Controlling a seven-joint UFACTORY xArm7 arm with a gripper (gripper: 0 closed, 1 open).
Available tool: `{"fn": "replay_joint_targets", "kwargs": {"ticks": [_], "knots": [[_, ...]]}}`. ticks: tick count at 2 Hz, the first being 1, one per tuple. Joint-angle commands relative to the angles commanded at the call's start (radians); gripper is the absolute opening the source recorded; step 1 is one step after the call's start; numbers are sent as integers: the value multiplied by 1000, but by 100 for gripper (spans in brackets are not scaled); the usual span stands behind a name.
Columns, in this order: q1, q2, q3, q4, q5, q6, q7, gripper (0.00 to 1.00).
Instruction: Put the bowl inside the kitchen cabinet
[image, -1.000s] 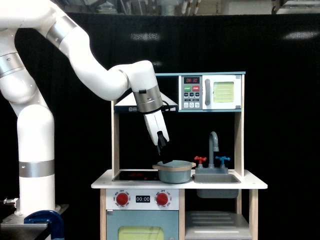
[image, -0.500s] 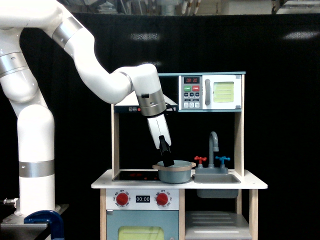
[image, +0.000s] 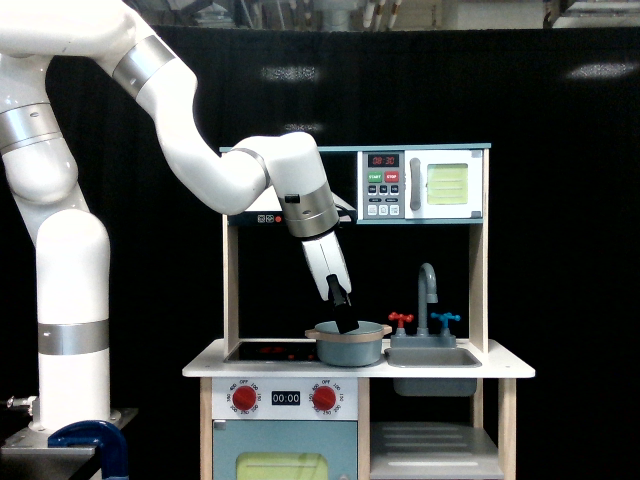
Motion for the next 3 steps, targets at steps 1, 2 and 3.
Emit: {"fn": "replay_joint_targets", "kwargs": {"ticks": [1, 2, 3], "knots": [[74, 11, -45, -22, 147, -60, -109, 100], [118, 59, -12, 2, 160, -60, -145, 100], [196, 167, -2, 26, 357, -123, -262, 100]]}}
